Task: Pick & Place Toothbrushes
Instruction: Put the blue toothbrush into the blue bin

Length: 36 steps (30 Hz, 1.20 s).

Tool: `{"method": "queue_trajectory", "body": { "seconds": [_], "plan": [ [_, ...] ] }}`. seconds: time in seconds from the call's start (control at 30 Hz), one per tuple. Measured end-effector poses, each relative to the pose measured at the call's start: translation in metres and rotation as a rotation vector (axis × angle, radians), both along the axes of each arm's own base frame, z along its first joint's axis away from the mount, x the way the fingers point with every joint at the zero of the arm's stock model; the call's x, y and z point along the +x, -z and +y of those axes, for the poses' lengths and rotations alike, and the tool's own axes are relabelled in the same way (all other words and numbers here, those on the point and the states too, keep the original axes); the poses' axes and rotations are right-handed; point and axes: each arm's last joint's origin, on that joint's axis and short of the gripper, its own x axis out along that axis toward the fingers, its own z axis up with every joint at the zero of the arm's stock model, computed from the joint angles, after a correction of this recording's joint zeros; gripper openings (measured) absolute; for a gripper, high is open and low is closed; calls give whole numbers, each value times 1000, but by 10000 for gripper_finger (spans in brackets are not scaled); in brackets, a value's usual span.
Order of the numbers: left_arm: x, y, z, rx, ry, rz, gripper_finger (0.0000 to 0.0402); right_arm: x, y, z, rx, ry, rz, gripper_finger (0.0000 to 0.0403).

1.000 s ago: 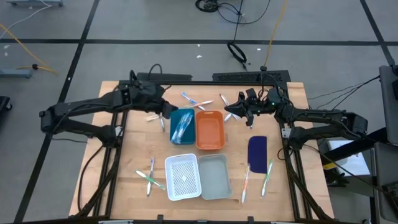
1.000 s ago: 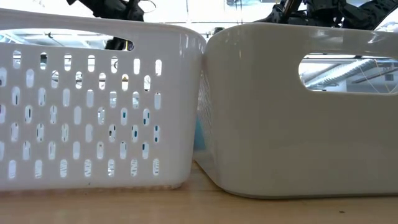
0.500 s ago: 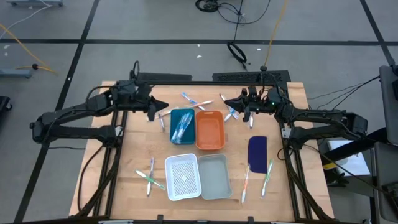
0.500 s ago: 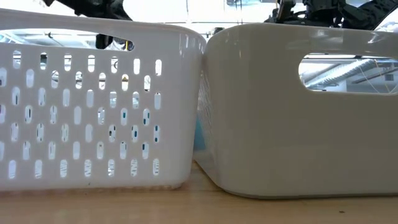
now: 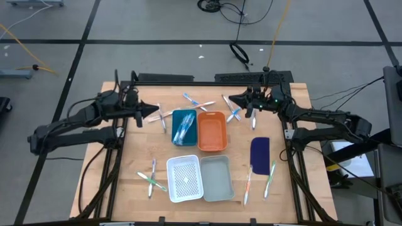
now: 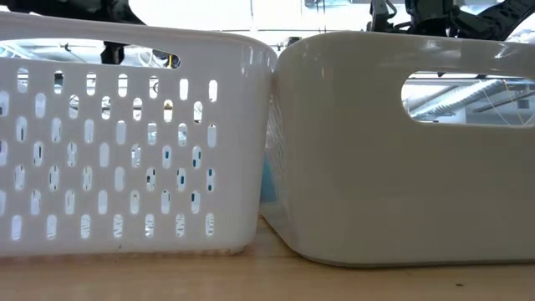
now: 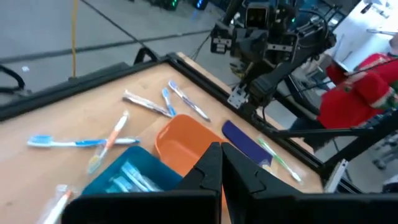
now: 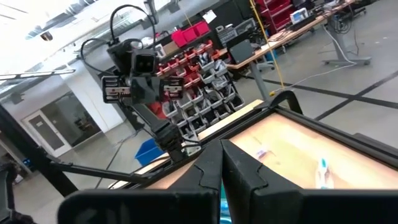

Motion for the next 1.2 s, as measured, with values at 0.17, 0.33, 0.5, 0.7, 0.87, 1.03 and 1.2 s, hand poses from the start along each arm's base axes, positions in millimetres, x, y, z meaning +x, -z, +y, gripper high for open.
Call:
{"method": "queue_trajectory", "body": {
  "seconds": [0.17,0.33,0.5,0.7,0.87,1.03,1.2],
  "plan": [
    [-12,3,-5,75,-20,-29,2,-2,-1,-5,40,19,6,0],
    [-17,15,-9,86,-20,-26,2,7,-18,-10,31,83,196,0],
    [-18,32,-10,60,-13,-8,2,7,-47,-10,42,223,455,0],
    [-17,43,-10,48,-25,-4,2,-7,-70,-9,219,452,660,0],
    [-16,43,-10,59,-23,-5,6,-5,-68,-11,320,491,795,0],
    [-16,42,-10,74,-21,-12,1,11,-51,-20,406,475,949,0],
    [-16,42,-10,74,-16,-12,6,27,-32,-31,481,454,1023,8]
  ]
}}
